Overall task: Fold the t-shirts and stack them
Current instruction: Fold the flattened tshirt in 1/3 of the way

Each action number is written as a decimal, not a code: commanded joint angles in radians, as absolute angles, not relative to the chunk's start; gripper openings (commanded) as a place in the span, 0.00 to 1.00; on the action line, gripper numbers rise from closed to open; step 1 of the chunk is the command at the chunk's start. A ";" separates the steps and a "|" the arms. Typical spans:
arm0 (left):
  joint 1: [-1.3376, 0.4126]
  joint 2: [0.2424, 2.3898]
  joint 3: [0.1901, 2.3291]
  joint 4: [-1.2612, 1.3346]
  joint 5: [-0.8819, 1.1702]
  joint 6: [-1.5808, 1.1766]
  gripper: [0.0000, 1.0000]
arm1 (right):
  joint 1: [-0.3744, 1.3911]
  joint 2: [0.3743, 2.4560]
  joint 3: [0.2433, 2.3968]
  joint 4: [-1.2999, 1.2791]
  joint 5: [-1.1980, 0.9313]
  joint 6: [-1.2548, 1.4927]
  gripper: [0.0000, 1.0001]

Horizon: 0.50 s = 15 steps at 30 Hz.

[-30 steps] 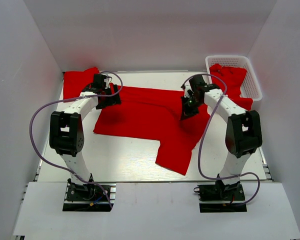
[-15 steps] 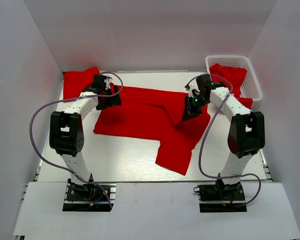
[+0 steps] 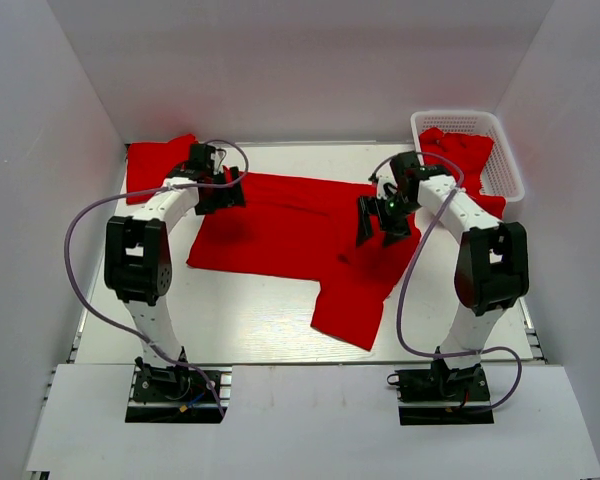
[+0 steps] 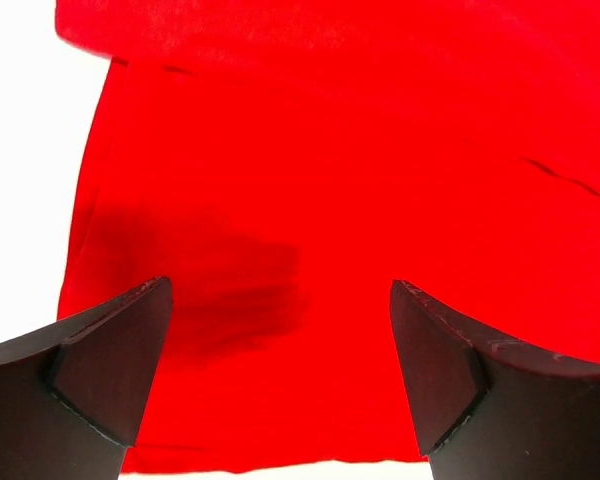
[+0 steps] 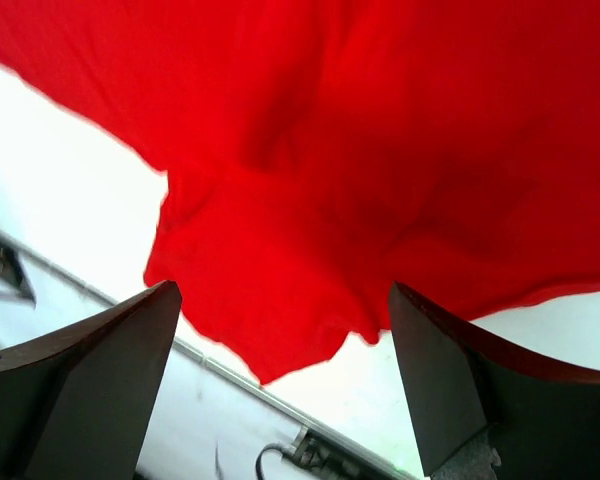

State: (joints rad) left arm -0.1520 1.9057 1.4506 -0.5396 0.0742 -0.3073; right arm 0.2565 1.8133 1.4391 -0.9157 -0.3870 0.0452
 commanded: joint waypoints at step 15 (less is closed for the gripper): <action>-0.147 2.178 1.798 -0.520 0.207 -0.261 1.00 | 0.255 2.011 1.683 -0.769 -0.222 0.147 0.90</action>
State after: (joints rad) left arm -0.1516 2.1857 1.7489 -0.5446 0.1513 -0.2737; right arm 0.2565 1.9854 1.6608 -0.7898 -0.2516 0.1257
